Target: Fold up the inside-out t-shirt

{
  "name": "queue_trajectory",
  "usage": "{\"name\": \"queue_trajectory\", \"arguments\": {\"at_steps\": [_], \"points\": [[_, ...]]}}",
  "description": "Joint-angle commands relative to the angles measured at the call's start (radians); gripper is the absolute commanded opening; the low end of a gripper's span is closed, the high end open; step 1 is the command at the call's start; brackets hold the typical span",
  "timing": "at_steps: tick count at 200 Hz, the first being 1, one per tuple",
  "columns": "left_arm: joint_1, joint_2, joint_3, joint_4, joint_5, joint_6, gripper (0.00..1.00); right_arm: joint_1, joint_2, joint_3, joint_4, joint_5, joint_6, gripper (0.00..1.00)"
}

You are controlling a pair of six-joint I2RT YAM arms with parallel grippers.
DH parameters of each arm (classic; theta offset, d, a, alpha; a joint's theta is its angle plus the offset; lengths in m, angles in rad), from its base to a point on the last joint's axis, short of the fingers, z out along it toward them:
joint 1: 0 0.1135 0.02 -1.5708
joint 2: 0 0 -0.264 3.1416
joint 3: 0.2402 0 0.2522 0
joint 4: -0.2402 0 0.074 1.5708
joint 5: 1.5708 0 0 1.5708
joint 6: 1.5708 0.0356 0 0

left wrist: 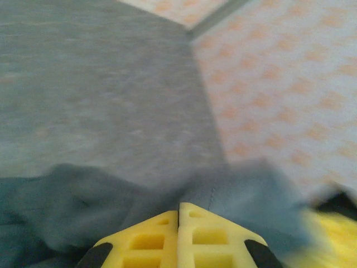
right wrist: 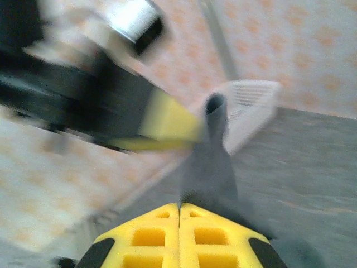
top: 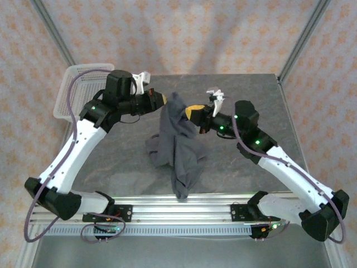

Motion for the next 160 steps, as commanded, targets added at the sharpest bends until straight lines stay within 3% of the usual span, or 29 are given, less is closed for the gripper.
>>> {"name": "queue_trajectory", "arguments": {"at_steps": [1, 20, 47, 67, 86, 98, 110, 128, 160], "points": [[-0.007, 0.157, -0.074, 0.064, 0.049, 0.039, 0.0, -0.001, -0.076, -0.025, 0.314, -0.119, 0.339, 0.0], [-0.039, 0.165, -0.086, 0.169, 0.056, -0.001, 0.0, -0.001, -0.128, -0.041, 0.249, 0.008, 0.281, 0.0], [-0.033, 0.139, -0.054, 0.06, 0.012, 0.039, 0.0, -0.003, -0.136, -0.064, 0.219, 0.129, 0.248, 0.0], [-0.02, 0.036, -0.068, -0.031, -0.049, 0.071, 0.25, -0.003, -0.111, -0.061, 0.19, 0.145, 0.241, 0.0], [0.001, -0.108, -0.084, -0.117, -0.136, 0.093, 0.34, -0.004, -0.095, -0.05, 0.153, 0.166, 0.221, 0.0], [-0.005, -0.198, -0.094, -0.135, -0.155, 0.038, 0.38, -0.004, -0.091, -0.04, 0.121, 0.188, 0.199, 0.0], [-0.053, -0.277, -0.127, -0.08, -0.147, -0.049, 0.41, -0.004, -0.086, -0.029, 0.075, 0.222, 0.171, 0.0], [-0.213, -0.326, -0.145, -0.042, -0.224, -0.111, 0.43, -0.003, -0.076, -0.016, 0.019, 0.255, 0.128, 0.0], [-0.336, -0.28, -0.153, -0.009, -0.267, -0.053, 0.47, -0.004, -0.062, 0.018, -0.067, 0.346, 0.113, 0.0]]}}
